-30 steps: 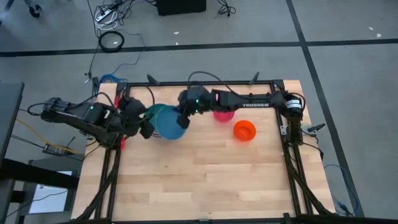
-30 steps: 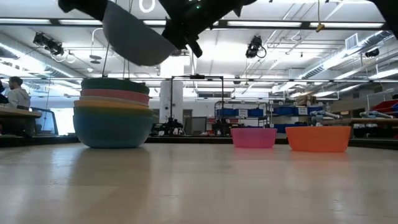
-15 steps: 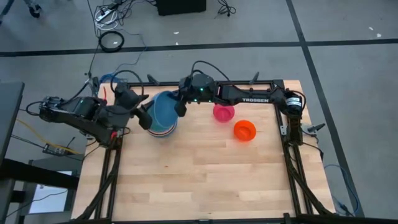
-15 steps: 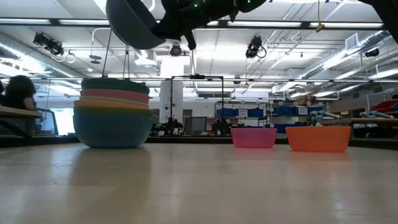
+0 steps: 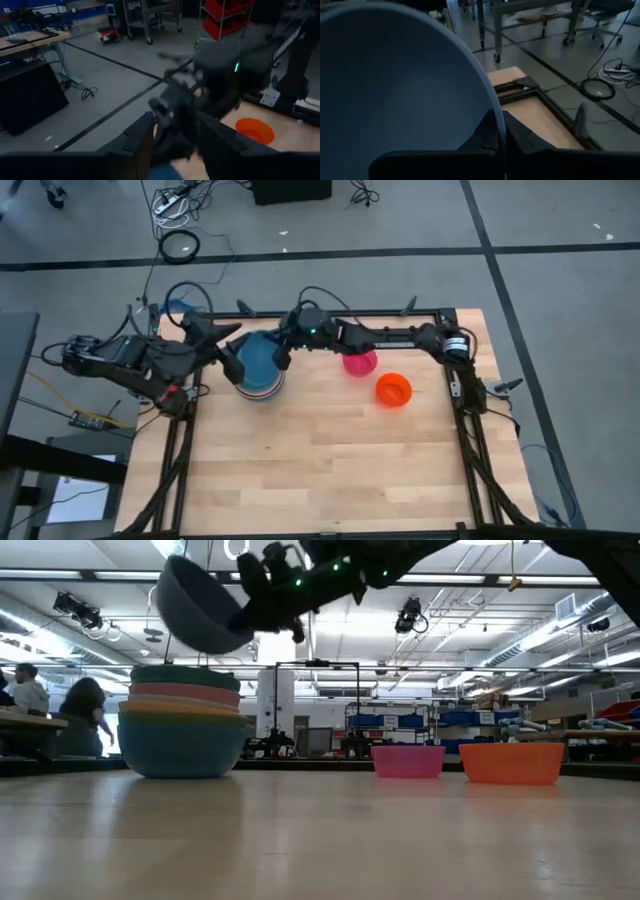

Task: Nest bowls inside each other
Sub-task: Stack the blue bowl on top of the dark green bowl, then stack the red bowl on top of the blue bowl

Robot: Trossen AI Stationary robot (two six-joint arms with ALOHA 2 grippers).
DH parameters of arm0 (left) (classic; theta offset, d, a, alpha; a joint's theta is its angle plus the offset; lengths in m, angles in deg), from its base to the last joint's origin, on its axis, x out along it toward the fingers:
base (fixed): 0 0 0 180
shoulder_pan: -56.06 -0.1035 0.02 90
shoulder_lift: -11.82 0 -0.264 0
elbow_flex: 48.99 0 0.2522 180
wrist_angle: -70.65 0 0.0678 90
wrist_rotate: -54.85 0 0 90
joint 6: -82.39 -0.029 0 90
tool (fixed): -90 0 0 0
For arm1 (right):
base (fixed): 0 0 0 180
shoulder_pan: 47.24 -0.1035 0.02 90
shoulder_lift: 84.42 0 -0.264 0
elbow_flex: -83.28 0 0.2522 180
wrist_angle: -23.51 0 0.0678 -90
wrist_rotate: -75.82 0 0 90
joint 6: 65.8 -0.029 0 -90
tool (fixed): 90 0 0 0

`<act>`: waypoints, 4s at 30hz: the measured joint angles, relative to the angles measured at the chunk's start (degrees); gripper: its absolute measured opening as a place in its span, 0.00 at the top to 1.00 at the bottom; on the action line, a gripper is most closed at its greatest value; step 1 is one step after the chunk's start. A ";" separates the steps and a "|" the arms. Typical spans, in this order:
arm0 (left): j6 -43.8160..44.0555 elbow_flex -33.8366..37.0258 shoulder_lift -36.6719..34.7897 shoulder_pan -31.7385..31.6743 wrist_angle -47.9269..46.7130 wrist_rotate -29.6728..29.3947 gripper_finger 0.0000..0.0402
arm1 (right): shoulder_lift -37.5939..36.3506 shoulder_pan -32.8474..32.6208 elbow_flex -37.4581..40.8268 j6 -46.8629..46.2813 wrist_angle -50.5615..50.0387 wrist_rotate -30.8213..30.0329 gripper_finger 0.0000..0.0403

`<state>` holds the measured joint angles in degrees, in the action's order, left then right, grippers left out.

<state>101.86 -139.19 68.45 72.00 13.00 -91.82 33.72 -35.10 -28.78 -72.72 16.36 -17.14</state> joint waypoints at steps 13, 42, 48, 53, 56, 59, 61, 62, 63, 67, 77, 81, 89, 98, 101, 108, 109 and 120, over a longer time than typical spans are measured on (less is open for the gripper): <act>-1.27 0.00 -1.19 -0.02 -0.80 -0.20 0.62 | 6.26 2.15 0.09 -3.43 4.74 1.65 1.00; 0.47 0.00 -1.21 -0.02 -3.75 -0.08 0.62 | -0.28 0.98 -0.02 0.13 -1.79 6.16 0.72; 0.75 0.02 -1.21 -0.08 -4.83 -0.25 0.62 | -3.13 0.98 -0.02 2.18 -5.25 3.80 0.72; 3.01 0.02 -1.21 -0.08 -7.68 -0.31 0.62 | -3.53 0.71 0.00 2.22 -10.18 2.98 0.73; 6.17 0.02 -1.21 -0.08 -11.07 -0.29 0.62 | -4.66 0.57 -0.02 3.58 -19.16 1.14 0.73; 9.91 0.02 -1.21 -0.08 -15.31 -0.21 0.62 | -6.66 0.25 -0.02 5.73 -32.71 -5.42 0.73; 12.24 0.02 -1.19 -0.08 -17.56 0.34 0.62 | -7.65 -0.14 -0.02 7.11 -41.56 -11.58 0.73; 13.10 0.03 -1.19 -0.08 -18.50 0.77 0.62 | -7.93 -0.38 -0.02 7.30 -45.89 -13.91 0.73; 13.95 0.07 -1.19 -0.08 -19.09 1.18 0.62 | -8.08 -0.58 -0.02 7.41 -50.04 -15.37 0.73; 15.78 1.02 -1.11 -0.08 -20.43 3.34 0.62 | -8.19 -0.90 0.00 4.72 -64.32 -14.98 0.74; 18.53 4.87 -1.10 -0.08 -20.40 5.13 0.62 | -8.30 -0.85 4.29 -1.78 -71.58 -14.83 0.69; 18.72 5.51 -1.10 -0.08 -20.45 5.86 0.62 | -8.28 -0.68 7.95 -4.83 -71.41 -14.80 0.63; 18.73 5.51 -1.10 -0.08 -19.94 5.87 0.62 | -8.26 0.00 14.66 -7.60 -65.52 -13.82 0.53; 19.60 5.51 -1.10 -0.08 -19.88 5.87 0.62 | -8.22 0.42 17.15 -7.58 -60.86 -11.80 0.53; 19.62 5.51 -1.10 -0.08 -19.88 5.87 0.62 | -8.22 0.42 17.15 -7.63 -60.70 -11.60 0.53; 19.80 5.51 -1.10 -0.08 -19.88 5.87 0.62 | -8.22 0.39 17.11 -7.82 -60.46 -10.34 0.53; 19.80 5.51 -1.10 -0.08 -19.88 5.87 0.62 | -8.22 0.39 17.11 -7.61 -60.44 -10.34 0.53; 19.73 5.49 -1.10 -0.08 -19.91 4.96 0.62 | -8.17 1.47 14.56 -6.73 -58.90 -10.80 0.53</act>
<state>121.59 -133.70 67.35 71.92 -6.91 -86.87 25.55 -33.63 -14.22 -79.46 -42.54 -27.95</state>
